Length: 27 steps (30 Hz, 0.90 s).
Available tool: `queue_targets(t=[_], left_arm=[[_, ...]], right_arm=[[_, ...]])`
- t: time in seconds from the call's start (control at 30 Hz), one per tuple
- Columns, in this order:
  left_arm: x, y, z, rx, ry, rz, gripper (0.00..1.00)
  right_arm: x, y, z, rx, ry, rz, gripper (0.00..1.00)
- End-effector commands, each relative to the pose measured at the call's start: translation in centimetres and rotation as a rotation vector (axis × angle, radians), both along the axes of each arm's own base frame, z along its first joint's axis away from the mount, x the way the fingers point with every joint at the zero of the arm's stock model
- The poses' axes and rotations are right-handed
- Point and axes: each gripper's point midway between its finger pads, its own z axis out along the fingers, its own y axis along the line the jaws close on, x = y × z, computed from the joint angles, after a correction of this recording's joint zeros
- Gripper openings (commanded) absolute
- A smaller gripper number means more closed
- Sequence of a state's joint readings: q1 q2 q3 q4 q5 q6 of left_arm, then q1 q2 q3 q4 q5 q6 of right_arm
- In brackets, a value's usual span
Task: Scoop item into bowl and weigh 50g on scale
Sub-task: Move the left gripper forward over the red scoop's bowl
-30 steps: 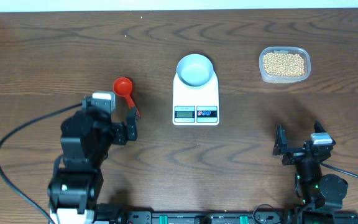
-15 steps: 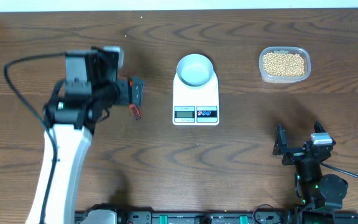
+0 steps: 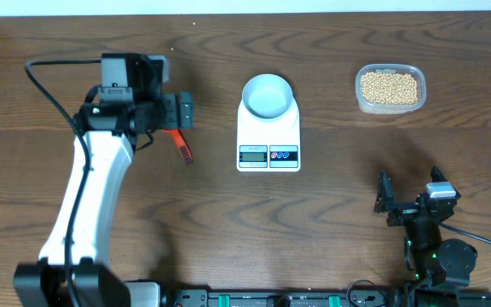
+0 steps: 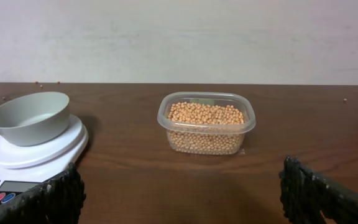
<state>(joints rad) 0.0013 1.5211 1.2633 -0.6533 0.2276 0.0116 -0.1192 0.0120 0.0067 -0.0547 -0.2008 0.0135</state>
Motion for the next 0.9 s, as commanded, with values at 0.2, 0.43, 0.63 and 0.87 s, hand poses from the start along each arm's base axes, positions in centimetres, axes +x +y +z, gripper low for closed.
queue_targets(t=[0.2, 0.43, 0.63, 0.87], left_arm=[[2.2, 5.7, -6.0, -0.002, 0.122, 0.195, 0.96], [3.4, 6.2, -9.6, -0.015, 0.167, 0.224, 0.86], [4.1, 6.3, -11.5, -0.032, 0.182, 0.254, 0.7], [4.5, 6.3, -13.0, -0.057, 0.2, 0.298, 0.59]], right_arm=[[0.0, 0.1, 0.0, -0.012, -0.002, 0.003, 0.99], [0.0, 0.1, 0.0, -0.012, -0.002, 0.003, 0.99], [0.0, 0.1, 0.0, -0.012, -0.002, 0.003, 0.99], [0.0, 0.1, 0.0, -0.012, -0.002, 0.003, 0.99]])
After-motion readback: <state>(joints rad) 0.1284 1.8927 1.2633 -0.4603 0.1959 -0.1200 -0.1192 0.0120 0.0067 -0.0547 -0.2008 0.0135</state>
